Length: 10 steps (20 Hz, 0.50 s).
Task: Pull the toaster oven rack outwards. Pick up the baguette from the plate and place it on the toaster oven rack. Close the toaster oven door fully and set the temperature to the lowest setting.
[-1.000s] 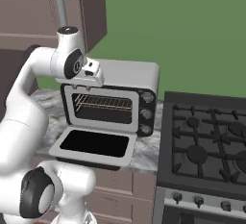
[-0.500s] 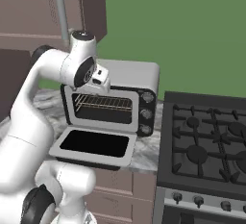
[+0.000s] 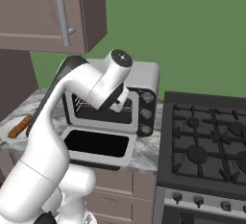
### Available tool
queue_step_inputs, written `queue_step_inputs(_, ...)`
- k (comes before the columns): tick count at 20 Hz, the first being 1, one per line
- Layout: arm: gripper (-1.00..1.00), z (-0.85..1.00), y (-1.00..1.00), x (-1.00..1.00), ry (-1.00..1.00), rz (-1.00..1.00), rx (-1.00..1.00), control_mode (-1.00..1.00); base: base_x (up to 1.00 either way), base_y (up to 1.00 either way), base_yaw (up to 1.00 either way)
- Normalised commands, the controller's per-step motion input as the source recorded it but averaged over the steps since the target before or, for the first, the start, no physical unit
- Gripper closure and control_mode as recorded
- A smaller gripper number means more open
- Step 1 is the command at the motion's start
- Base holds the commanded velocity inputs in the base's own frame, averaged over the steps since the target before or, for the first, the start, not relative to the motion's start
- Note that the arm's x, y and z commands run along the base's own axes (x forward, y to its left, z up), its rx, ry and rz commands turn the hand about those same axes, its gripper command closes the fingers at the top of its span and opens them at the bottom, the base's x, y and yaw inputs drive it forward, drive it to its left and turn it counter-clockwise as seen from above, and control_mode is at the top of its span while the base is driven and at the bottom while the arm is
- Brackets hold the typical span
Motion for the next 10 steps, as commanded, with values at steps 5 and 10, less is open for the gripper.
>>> queue_step_inputs(5,-1.0,-0.17,-0.12,-0.38,-0.15,-0.01,0.17,-1.0,0.0,0.0,0.0)
queue_step_inputs(10,-1.0,-0.2,0.0,-0.13,-0.13,-0.03,0.12,-1.0,0.0,0.0,0.0)
